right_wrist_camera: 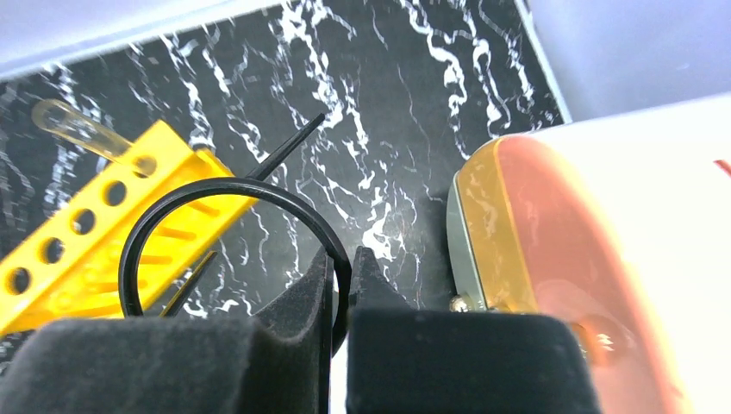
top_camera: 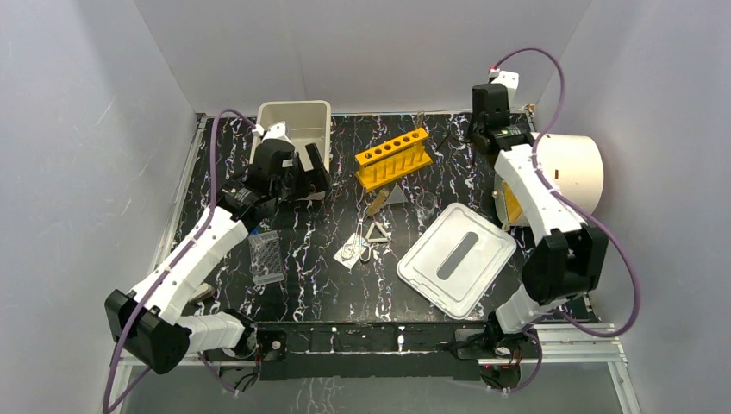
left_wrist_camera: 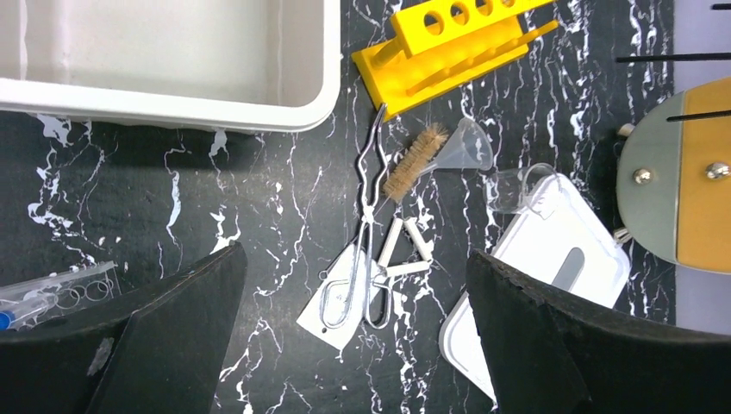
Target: Organize the chemistry lab equipment
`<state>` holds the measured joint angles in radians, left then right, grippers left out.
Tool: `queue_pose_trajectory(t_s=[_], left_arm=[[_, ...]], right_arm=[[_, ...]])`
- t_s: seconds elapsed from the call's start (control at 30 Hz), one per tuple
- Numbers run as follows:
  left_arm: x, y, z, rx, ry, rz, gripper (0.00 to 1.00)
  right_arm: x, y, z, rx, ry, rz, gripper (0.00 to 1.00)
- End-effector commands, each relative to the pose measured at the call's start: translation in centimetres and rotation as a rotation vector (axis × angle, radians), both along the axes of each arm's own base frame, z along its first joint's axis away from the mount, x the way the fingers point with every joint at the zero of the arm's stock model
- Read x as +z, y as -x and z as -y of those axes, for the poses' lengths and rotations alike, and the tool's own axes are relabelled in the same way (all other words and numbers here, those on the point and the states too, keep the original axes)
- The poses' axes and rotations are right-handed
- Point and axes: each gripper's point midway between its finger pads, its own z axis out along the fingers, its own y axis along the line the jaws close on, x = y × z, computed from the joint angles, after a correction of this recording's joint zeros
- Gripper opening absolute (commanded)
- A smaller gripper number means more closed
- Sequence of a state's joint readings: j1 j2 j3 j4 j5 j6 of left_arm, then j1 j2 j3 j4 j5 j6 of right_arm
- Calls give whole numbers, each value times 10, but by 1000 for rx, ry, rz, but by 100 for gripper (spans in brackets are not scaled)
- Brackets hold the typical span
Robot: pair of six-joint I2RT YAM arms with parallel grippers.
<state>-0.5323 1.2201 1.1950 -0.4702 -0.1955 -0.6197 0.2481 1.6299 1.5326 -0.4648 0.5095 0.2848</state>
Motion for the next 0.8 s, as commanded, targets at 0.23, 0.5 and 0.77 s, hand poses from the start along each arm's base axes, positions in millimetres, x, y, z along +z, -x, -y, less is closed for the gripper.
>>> queue_pose_trajectory(t_s=[0.23,0.5,0.77], left_arm=[[40,-38,-54,206,108,-1,98],[37,-69,-108,307,112,-33,98],[2,-70,-145,434,112,-116,90]], right_arm=[[186,29,-34,91,-171,430,0],[241,49,-156,348,-302,543,0],[209,58,-303,604,-363,476,0]])
